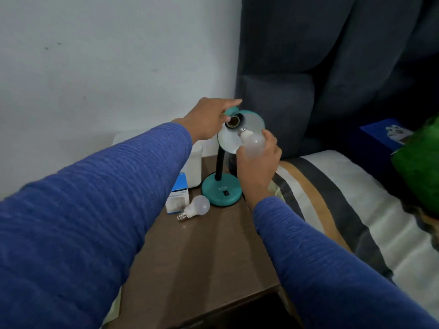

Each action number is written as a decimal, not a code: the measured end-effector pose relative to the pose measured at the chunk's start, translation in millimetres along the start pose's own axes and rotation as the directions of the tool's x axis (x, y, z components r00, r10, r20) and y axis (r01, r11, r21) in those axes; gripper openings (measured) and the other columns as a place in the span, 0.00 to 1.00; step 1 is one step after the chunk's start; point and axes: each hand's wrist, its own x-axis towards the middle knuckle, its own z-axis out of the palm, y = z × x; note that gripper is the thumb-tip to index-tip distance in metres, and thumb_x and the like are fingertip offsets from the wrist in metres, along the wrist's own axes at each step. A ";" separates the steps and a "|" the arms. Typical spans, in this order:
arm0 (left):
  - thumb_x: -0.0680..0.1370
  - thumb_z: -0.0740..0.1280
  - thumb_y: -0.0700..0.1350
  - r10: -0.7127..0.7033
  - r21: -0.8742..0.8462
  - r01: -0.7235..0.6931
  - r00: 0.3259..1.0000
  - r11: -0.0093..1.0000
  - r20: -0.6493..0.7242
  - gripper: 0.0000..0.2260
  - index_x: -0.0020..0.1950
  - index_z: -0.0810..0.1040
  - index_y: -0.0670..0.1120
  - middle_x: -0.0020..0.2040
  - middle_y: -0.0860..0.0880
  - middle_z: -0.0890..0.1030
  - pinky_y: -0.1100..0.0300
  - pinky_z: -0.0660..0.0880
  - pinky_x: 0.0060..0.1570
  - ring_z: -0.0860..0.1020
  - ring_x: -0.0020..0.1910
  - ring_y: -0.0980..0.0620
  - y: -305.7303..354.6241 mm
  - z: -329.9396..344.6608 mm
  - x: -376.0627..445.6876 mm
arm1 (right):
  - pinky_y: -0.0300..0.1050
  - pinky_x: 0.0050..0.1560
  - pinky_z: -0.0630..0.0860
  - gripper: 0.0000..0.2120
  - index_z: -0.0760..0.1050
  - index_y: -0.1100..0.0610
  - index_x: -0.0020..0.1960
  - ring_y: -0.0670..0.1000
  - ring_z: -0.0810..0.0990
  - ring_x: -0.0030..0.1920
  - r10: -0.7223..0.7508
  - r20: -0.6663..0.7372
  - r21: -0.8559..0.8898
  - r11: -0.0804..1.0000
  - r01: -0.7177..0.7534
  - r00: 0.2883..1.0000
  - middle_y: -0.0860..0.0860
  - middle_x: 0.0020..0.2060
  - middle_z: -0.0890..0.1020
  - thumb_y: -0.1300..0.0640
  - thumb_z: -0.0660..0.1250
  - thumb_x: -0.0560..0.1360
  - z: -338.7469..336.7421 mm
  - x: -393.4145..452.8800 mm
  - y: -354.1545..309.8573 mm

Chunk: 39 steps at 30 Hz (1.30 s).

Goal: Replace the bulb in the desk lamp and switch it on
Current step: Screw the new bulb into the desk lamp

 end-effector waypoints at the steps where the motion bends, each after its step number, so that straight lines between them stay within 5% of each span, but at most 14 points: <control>1: 0.81 0.59 0.40 -0.003 0.020 0.002 1.000 1.000 0.031 0.20 0.73 0.66 0.50 0.72 0.46 0.70 0.64 0.59 0.68 0.69 0.70 0.48 -0.5 1.2 3.3 | 0.36 0.55 0.65 0.30 0.65 0.52 0.70 0.53 0.72 0.59 0.028 -0.001 -0.003 1.000 -0.028 1.000 0.57 0.64 0.69 0.59 0.69 0.70 3.0 4.3 -0.3; 9: 0.78 0.64 0.39 -0.015 0.014 0.014 0.998 1.000 0.057 0.20 0.68 0.72 0.54 0.67 0.47 0.76 0.75 0.59 0.54 0.74 0.64 0.50 -6.1 -2.3 11.8 | 0.46 0.59 0.70 0.30 0.66 0.54 0.68 0.57 0.74 0.62 0.113 0.032 0.007 0.993 -0.114 0.993 0.57 0.63 0.73 0.53 0.73 0.70 32.8 31.0 -7.7; 16: 0.78 0.64 0.40 -0.015 -0.018 0.016 0.998 1.000 0.056 0.19 0.68 0.72 0.54 0.65 0.47 0.78 0.74 0.61 0.54 0.74 0.64 0.51 -8.2 -2.0 11.9 | 0.51 0.62 0.74 0.30 0.67 0.55 0.66 0.58 0.76 0.61 0.261 0.065 0.110 0.957 -0.267 0.963 0.58 0.61 0.76 0.46 0.73 0.69 42.8 40.7 -4.6; 20: 0.78 0.64 0.40 -0.021 -0.026 0.022 0.998 0.999 0.060 0.19 0.68 0.72 0.54 0.65 0.47 0.77 0.73 0.62 0.53 0.75 0.62 0.50 -8.0 -1.1 12.0 | 0.50 0.60 0.74 0.32 0.64 0.56 0.68 0.59 0.75 0.60 0.275 0.124 0.076 0.955 -0.286 0.953 0.59 0.62 0.75 0.54 0.73 0.68 37.7 42.4 3.3; 23: 0.78 0.64 0.39 -0.017 -0.042 0.020 0.998 0.999 0.067 0.20 0.68 0.72 0.54 0.66 0.47 0.77 0.72 0.62 0.55 0.74 0.64 0.51 -7.5 0.2 12.0 | 0.44 0.56 0.75 0.32 0.67 0.60 0.67 0.56 0.78 0.58 0.323 0.152 0.141 0.929 -0.344 0.934 0.57 0.60 0.78 0.46 0.72 0.69 35.8 39.2 2.3; 25: 0.79 0.64 0.39 -0.021 -0.062 0.025 0.998 0.998 0.066 0.19 0.68 0.72 0.54 0.65 0.47 0.77 0.73 0.61 0.55 0.74 0.64 0.51 -7.7 -0.3 11.6 | 0.49 0.60 0.77 0.38 0.64 0.58 0.69 0.57 0.80 0.58 0.346 0.178 0.178 0.909 -0.376 0.921 0.58 0.61 0.78 0.41 0.72 0.67 36.8 35.2 -1.9; 30: 0.78 0.64 0.39 -0.026 -0.088 0.032 0.997 0.996 0.071 0.19 0.68 0.72 0.54 0.64 0.47 0.79 0.70 0.65 0.55 0.77 0.59 0.50 -9.3 -0.3 9.5 | 0.54 0.59 0.76 0.32 0.61 0.49 0.68 0.57 0.76 0.58 0.254 0.157 0.139 0.951 -0.276 0.954 0.57 0.61 0.73 0.55 0.72 0.68 35.4 35.4 0.8; 35: 0.78 0.64 0.39 -0.037 -0.105 0.044 0.997 0.994 0.073 0.19 0.68 0.72 0.54 0.63 0.46 0.79 0.66 0.69 0.58 0.79 0.56 0.49 -10.9 -0.5 7.7 | 0.52 0.57 0.79 0.32 0.62 0.54 0.66 0.59 0.81 0.55 0.327 0.167 0.212 0.909 -0.358 0.930 0.58 0.60 0.77 0.44 0.71 0.69 37.5 30.7 -5.9; 39: 0.79 0.64 0.38 -0.034 -0.115 0.042 0.996 0.993 0.078 0.19 0.68 0.72 0.53 0.64 0.46 0.78 0.67 0.68 0.59 0.78 0.58 0.50 -10.7 -0.4 6.4 | 0.51 0.58 0.77 0.32 0.61 0.52 0.69 0.57 0.77 0.58 0.293 0.166 0.153 0.936 -0.318 0.942 0.57 0.61 0.74 0.51 0.72 0.69 37.1 34.5 0.3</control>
